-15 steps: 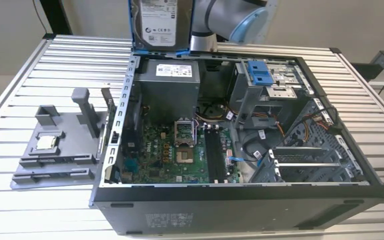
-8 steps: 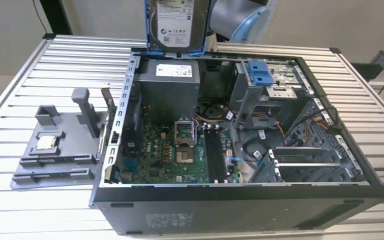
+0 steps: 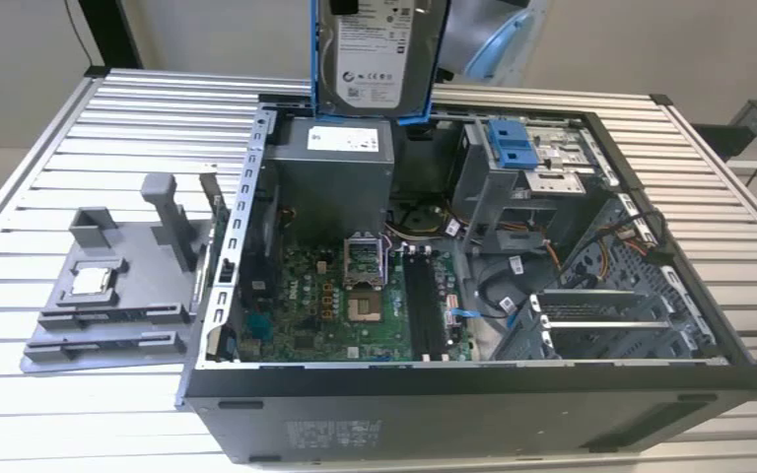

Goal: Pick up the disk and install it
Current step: 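Pick up the disk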

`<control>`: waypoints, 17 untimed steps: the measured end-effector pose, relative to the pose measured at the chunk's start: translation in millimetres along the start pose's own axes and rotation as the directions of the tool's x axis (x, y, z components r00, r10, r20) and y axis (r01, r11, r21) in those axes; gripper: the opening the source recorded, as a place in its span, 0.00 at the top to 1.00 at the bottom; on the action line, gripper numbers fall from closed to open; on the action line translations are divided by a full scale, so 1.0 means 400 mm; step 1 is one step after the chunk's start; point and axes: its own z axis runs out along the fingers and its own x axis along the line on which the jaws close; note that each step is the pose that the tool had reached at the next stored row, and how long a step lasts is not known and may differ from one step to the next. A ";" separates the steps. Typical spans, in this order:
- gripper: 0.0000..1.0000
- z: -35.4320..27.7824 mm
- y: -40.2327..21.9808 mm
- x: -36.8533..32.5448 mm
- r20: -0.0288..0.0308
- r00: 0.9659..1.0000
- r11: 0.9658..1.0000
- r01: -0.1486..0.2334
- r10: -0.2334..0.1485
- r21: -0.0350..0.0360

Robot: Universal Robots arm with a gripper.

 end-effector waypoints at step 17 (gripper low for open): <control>1.00 0.007 -0.084 0.124 0.000 1.000 1.000 0.000 0.000 0.000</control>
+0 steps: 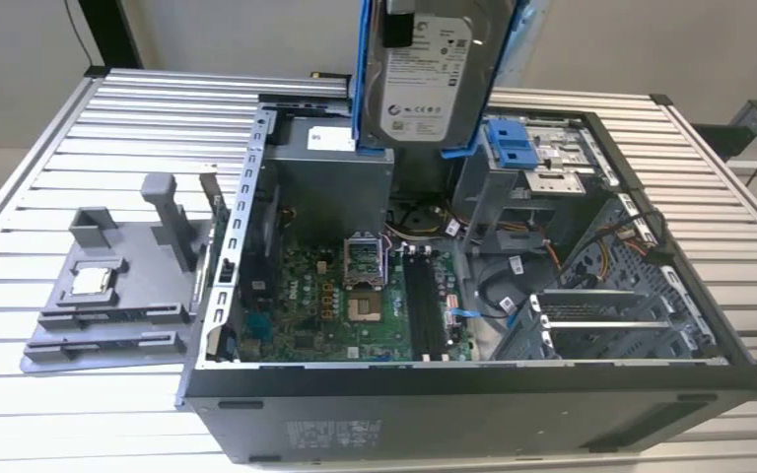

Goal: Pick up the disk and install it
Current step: 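Pick up the disk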

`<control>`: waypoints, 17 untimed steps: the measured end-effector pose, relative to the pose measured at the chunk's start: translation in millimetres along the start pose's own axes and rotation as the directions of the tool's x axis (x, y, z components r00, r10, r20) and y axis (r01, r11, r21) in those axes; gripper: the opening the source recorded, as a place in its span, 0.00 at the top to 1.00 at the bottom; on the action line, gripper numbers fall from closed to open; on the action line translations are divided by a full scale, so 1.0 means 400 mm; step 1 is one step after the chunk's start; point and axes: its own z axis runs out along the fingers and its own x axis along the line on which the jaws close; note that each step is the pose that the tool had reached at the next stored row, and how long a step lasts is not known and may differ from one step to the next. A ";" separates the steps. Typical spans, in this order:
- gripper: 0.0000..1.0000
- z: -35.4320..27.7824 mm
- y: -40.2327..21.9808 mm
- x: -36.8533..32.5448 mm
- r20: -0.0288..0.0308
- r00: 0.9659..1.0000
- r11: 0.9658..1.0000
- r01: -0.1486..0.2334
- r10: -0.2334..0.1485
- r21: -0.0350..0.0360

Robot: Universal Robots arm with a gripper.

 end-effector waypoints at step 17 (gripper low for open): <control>1.00 0.007 -0.086 0.109 0.000 1.000 1.000 0.000 0.000 0.000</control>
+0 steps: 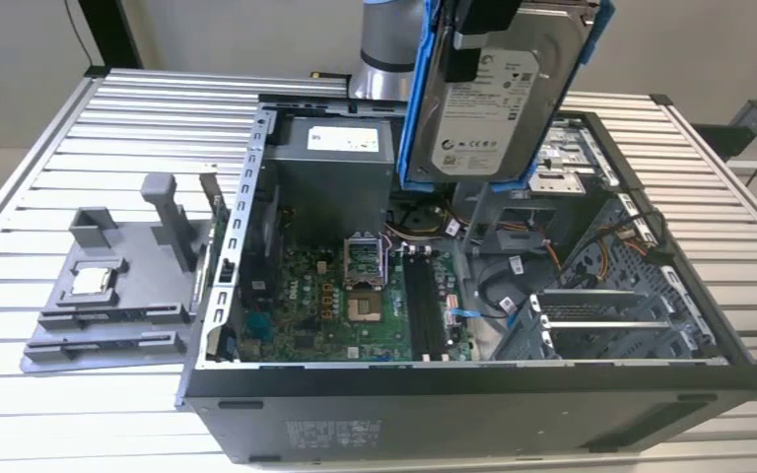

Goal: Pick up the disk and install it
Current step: 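Pick up the disk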

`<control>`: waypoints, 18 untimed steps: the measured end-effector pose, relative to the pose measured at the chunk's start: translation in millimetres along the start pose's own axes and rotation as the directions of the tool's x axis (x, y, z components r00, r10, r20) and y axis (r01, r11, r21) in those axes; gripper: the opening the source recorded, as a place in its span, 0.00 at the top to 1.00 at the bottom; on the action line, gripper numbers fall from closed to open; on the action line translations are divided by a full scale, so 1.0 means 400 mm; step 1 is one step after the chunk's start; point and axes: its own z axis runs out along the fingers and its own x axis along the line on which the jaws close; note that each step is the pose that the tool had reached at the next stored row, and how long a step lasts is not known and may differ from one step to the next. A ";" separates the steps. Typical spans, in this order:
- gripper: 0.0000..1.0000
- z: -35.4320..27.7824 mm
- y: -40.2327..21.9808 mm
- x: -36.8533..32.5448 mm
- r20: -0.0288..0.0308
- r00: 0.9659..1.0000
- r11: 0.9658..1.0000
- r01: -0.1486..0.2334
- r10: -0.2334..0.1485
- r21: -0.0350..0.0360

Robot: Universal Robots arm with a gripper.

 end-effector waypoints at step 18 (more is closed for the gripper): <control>1.00 0.005 -0.032 0.027 0.000 1.000 1.000 -0.013 0.013 0.000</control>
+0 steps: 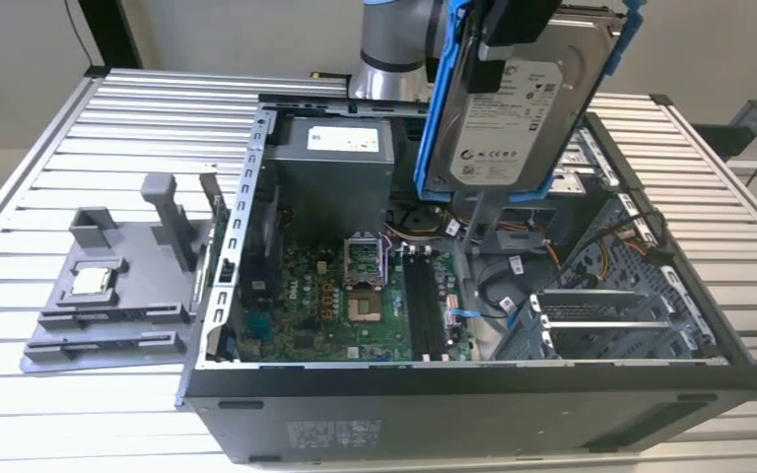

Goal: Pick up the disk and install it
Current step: 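Pick up the disk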

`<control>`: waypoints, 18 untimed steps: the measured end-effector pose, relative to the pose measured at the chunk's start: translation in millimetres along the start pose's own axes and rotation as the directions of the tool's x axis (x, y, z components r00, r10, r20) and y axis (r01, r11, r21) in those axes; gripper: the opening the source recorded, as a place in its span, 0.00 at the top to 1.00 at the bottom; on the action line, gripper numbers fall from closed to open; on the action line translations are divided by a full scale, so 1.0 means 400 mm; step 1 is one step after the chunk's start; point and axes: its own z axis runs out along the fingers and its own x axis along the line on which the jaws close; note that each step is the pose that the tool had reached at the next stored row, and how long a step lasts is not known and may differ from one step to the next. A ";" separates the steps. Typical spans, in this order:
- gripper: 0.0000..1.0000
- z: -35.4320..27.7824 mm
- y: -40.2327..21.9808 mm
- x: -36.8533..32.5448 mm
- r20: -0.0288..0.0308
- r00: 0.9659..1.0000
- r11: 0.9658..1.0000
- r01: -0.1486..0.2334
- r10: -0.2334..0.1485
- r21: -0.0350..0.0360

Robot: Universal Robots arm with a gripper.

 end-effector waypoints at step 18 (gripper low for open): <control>1.00 0.005 -0.043 0.015 0.000 1.000 1.000 0.000 0.000 0.000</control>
